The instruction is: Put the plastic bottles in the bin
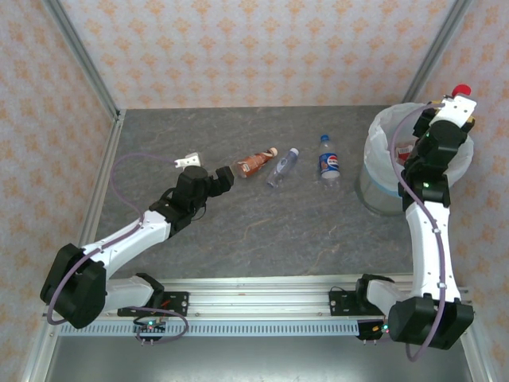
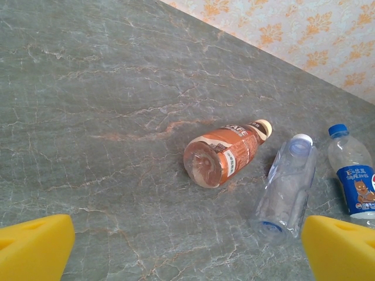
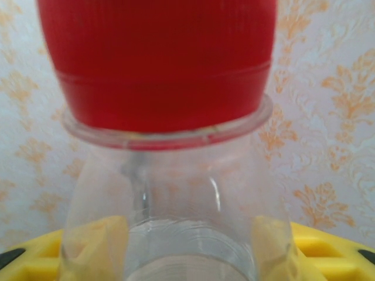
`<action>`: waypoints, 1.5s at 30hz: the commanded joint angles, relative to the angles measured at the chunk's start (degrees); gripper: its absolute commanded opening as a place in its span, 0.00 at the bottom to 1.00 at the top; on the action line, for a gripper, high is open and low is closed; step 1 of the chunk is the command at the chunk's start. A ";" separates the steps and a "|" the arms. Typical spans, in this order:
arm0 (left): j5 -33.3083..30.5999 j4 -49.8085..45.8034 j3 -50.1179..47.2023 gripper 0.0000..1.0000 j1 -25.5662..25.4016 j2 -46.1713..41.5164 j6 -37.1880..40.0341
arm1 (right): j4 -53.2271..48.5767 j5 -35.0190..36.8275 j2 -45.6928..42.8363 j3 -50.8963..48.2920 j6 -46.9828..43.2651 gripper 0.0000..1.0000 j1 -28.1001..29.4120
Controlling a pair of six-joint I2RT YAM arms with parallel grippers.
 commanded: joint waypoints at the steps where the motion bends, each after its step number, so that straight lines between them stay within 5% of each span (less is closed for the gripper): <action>1: -1.55 -0.05 -0.85 1.00 0.60 -0.32 -1.00 | -3.67 1.93 1.56 -0.91 -5.05 0.57 -0.45; 5: -1.04 0.15 -0.55 1.00 0.55 0.30 -0.95 | -3.11 5.94 3.33 -2.91 -9.71 0.59 -1.11; 10: -1.08 0.37 -0.70 1.00 0.60 0.34 -1.15 | -6.91 10.08 8.61 -1.08 -12.23 0.84 -1.63; 13: -0.85 -0.04 -0.70 1.00 0.55 0.10 -0.95 | -15.25 4.03 9.13 3.06 -8.08 0.93 -1.54; 18: -0.92 0.07 -1.10 1.00 0.55 -0.32 -0.87 | -24.58 -19.10 5.02 6.30 -1.91 0.93 -1.10; 23: 0.39 -0.04 -0.47 1.00 0.60 0.33 -0.52 | -23.88 -19.11 1.22 6.49 3.82 0.94 -0.35; 28: 1.17 -1.66 1.66 1.00 0.58 2.24 -0.66 | -29.75 -28.37 -0.11 9.51 8.36 0.99 1.41; 39: 6.69 -5.29 7.73 1.00 0.55 9.10 -2.18 | -34.75 -33.55 5.29 14.78 19.12 0.99 13.18; 45: 7.28 -5.46 7.01 1.00 0.63 8.77 -2.12 | -36.35 -30.78 11.55 16.51 18.16 0.99 20.41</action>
